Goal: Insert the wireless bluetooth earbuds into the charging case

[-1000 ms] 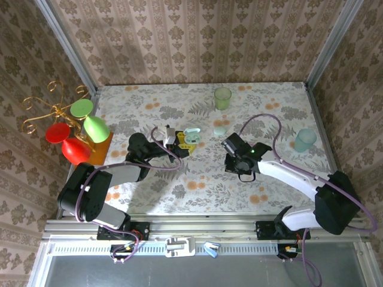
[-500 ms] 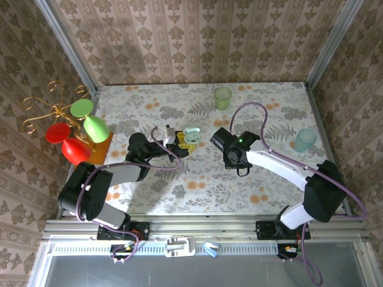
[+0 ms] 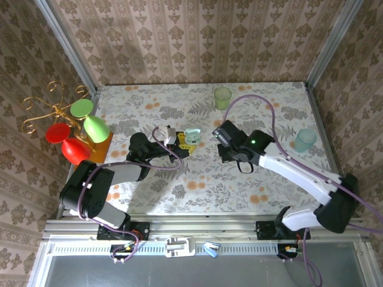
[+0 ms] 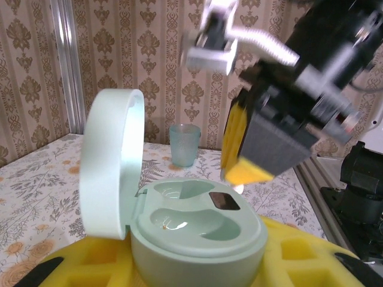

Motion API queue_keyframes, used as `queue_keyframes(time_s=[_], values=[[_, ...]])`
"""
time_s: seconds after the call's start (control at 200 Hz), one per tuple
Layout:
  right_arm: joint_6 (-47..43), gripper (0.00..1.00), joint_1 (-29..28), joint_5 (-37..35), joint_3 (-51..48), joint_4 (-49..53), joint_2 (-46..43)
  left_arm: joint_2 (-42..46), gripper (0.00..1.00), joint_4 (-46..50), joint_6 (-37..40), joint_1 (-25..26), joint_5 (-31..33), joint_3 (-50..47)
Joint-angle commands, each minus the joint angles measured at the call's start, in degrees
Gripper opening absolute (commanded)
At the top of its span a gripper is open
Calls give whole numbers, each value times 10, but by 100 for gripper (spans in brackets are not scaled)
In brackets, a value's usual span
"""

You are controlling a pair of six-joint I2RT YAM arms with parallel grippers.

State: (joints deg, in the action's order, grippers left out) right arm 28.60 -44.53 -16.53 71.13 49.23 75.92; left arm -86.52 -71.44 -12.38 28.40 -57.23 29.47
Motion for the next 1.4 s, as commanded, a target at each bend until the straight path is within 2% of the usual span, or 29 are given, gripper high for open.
queue_keyframes(time_s=[0.0,0.185,0.465,0.745,1.395], values=[[-101,13,-9,63,-18,-107,-48,-3,30,-22,-1,-5,-17,6],[-189,12,-28,94,-21,-199,-70,-4,30,-22,-3,0,-23,8],[-271,11,-34,151,6,-226,-46,-1,30,-22,-11,6,-37,9],[-297,11,-35,161,23,-223,-4,1,30,-22,-17,10,-46,12],[-291,8,-35,105,32,-225,18,1,30,-22,-14,10,-47,9]])
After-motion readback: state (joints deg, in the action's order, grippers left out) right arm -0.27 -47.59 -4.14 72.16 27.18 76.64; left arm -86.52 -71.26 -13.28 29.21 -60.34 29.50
